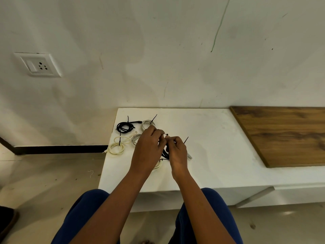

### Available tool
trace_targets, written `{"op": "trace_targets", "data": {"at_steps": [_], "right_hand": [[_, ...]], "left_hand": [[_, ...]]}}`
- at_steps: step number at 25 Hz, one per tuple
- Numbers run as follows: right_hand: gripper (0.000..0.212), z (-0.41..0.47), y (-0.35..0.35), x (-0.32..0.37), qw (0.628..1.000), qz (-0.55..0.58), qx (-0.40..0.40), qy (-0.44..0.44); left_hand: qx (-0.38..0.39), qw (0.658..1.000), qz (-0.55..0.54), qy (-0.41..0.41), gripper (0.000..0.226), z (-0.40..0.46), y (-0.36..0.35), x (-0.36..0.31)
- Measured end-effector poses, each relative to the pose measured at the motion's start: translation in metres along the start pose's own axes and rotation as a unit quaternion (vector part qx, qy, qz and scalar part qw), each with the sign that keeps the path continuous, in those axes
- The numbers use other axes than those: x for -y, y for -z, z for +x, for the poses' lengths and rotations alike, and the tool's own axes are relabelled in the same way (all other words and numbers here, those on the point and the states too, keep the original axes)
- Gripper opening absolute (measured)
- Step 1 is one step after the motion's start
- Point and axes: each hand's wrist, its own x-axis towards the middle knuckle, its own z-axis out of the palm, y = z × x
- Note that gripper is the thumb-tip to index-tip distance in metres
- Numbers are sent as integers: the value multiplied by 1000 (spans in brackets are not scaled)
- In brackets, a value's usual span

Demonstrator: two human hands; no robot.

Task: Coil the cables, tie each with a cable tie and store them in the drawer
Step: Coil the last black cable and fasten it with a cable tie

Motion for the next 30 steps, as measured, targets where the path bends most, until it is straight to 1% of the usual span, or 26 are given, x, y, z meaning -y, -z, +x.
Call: {"op": "trace_targets", "data": {"at_steps": [7,17,23,30], "right_hand": [[15,0,-1,-1,1000,-11,5,7],[19,0,0,-1,1000,3,-1,4],[17,1,0,-2,1000,-20,-1,0],[16,1,-1,-2,998,-53,2,29]], "left_hand": [[-9,1000,-8,-1,12,1,0,-1],[-13,1000,-17,-6,7,-1,0,-1],[-7,1000,-18,-3,6,0,-1,-1],[-19,1000,-7,-8,6,0,1,-2]]}}
